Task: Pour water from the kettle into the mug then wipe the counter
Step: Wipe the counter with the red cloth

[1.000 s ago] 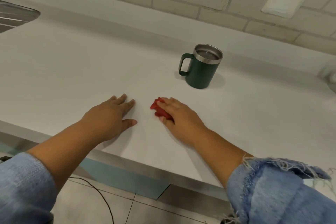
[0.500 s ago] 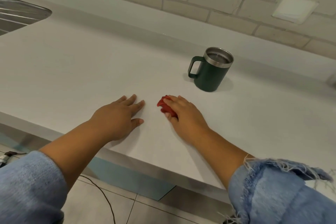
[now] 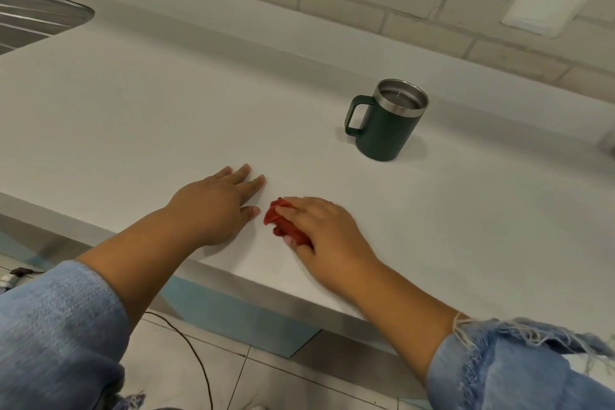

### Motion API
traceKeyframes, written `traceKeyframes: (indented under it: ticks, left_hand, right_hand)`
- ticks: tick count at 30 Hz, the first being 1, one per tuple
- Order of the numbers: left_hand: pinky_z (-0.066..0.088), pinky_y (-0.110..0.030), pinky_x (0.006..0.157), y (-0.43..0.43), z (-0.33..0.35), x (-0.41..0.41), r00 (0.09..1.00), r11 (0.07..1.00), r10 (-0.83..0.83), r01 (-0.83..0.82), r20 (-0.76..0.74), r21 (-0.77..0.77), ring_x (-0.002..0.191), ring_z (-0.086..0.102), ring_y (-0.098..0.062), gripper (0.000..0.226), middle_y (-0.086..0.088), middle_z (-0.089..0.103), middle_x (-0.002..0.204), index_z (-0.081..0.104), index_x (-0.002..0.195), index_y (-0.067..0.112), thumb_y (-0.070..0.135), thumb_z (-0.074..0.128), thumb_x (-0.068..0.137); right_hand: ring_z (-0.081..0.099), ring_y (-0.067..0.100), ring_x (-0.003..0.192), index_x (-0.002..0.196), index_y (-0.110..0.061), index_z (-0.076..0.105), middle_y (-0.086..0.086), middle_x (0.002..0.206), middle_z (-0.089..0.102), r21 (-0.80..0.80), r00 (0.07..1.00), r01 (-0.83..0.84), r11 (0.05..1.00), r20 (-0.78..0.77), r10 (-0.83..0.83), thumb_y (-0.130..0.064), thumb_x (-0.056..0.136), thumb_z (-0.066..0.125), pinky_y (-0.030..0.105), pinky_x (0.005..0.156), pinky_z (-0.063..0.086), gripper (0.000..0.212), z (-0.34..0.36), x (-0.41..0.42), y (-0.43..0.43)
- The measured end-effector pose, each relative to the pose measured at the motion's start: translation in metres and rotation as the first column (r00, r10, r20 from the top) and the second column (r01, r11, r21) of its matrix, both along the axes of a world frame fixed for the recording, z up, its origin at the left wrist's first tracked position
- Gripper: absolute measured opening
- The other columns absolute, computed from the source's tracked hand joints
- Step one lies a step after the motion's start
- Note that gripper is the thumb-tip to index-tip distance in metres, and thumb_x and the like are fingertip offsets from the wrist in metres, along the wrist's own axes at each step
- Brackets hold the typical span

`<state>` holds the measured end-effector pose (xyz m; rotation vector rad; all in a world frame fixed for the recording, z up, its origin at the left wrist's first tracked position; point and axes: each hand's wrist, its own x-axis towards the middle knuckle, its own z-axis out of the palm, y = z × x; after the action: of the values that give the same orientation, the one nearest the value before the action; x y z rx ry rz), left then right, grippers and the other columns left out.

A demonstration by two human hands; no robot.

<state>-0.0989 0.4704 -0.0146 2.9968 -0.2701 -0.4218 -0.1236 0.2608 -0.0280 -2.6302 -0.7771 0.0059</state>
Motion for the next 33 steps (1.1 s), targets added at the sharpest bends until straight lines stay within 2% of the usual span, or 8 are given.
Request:
traceKeyframes:
  ticks: [5, 9, 13, 17, 21, 27, 30, 33]
  left_hand:
    - [0.02, -0.039, 0.115, 0.0, 0.001, -0.002, 1.0, 1.0, 0.01, -0.01, 0.002, -0.005, 0.146, 0.002, -0.014, 0.059, 0.012, -0.003, 0.159, 0.001, 0.147, 0.04, 0.052, 0.025, 0.095]
    - [0.02, -0.039, 0.115, 0.0, 0.001, 0.0, 1.0, 1.0, 0.008, -0.008, 0.0, 0.0, 0.146, 0.003, -0.014, 0.06, 0.012, -0.003, 0.159, 0.001, 0.147, 0.04, 0.053, 0.026, 0.094]
    - [0.021, -0.04, 0.114, -0.001, 0.001, 0.0, 1.0, 1.0, 0.011, -0.011, 0.009, -0.003, 0.146, 0.004, -0.014, 0.06, 0.011, -0.001, 0.159, 0.004, 0.148, 0.039, 0.051, 0.028, 0.095]
    - [0.021, -0.039, 0.114, -0.001, 0.0, -0.001, 1.0, 1.0, 0.019, -0.019, 0.014, 0.001, 0.146, 0.004, -0.014, 0.058, 0.012, -0.002, 0.159, 0.003, 0.148, 0.039, 0.05, 0.026, 0.095]
    - [0.021, -0.039, 0.114, -0.003, 0.0, -0.002, 1.0, 1.0, 0.01, -0.01, 0.022, 0.018, 0.147, 0.004, -0.015, 0.058, 0.011, -0.002, 0.159, 0.002, 0.148, 0.038, 0.049, 0.025, 0.096]
    - [0.022, -0.04, 0.115, -0.004, 0.003, 0.0, 1.0, 0.999, -0.004, 0.004, -0.002, 0.047, 0.147, 0.005, -0.017, 0.058, 0.009, -0.001, 0.159, 0.002, 0.148, 0.036, 0.048, 0.026, 0.096]
    - [0.023, -0.038, 0.113, -0.005, 0.009, 0.004, 1.0, 0.999, 0.013, -0.012, -0.014, 0.053, 0.145, 0.014, -0.019, 0.056, 0.007, 0.006, 0.159, 0.012, 0.148, 0.035, 0.046, 0.029, 0.096]
    - [0.032, -0.033, 0.105, -0.016, 0.021, 0.014, 0.992, 0.986, 0.123, -0.119, 0.026, -0.115, 0.134, 0.039, -0.021, 0.045, 0.003, 0.039, 0.149, 0.045, 0.137, 0.029, 0.042, 0.041, 0.095]
  right_hand:
    - [0.024, 0.016, 0.142, 0.14, -0.037, 0.038, -0.015, 0.151, 0.034, -0.057, 0.982, 0.177, 0.983, -0.059, -0.18, -0.038, 0.097, 0.043, 0.049, 0.117, 0.015, 0.044, 0.008, 0.028, -0.024]
    - [0.015, 0.016, 0.145, 0.139, -0.048, 0.031, -0.02, 0.154, 0.024, -0.096, 0.992, -0.015, 0.995, -0.124, 0.003, -0.059, 0.09, 0.039, 0.056, 0.115, 0.004, 0.051, 0.006, 0.009, -0.005]
    - [0.015, 0.011, 0.144, 0.136, -0.05, 0.033, -0.021, 0.153, 0.027, -0.087, 0.989, -0.125, 0.988, -0.089, 0.117, -0.056, 0.09, 0.041, 0.051, 0.114, 0.003, 0.048, 0.0, -0.016, -0.015]
    - [0.015, 0.007, 0.144, 0.135, -0.051, 0.036, -0.025, 0.151, 0.029, -0.046, 0.991, 0.105, 0.993, -0.076, -0.108, -0.052, 0.093, 0.042, 0.052, 0.117, 0.001, 0.043, -0.001, -0.022, -0.07]
    - [0.018, 0.014, 0.144, 0.136, -0.048, 0.038, -0.02, 0.152, 0.031, -0.1, 0.897, 0.432, 0.897, -0.055, -0.438, -0.048, 0.095, 0.04, 0.053, 0.117, 0.007, 0.041, 0.004, -0.012, -0.113]
    - [0.022, 0.016, 0.143, 0.14, -0.041, 0.038, -0.015, 0.153, 0.032, -0.023, 0.993, 0.098, 0.995, -0.067, -0.099, -0.045, 0.094, 0.044, 0.041, 0.117, 0.016, 0.046, -0.005, -0.021, -0.043]
    - [0.02, 0.013, 0.143, 0.14, -0.041, 0.037, -0.017, 0.153, 0.031, 0.001, 0.99, 0.124, 0.992, -0.074, -0.123, -0.046, 0.094, 0.044, 0.04, 0.118, 0.015, 0.046, -0.004, -0.014, -0.055]
    - [0.02, 0.014, 0.144, 0.14, -0.042, 0.038, -0.017, 0.152, 0.032, -0.018, 0.943, 0.326, 0.945, -0.063, -0.327, -0.045, 0.096, 0.042, 0.044, 0.118, 0.015, 0.044, -0.004, 0.002, -0.103]
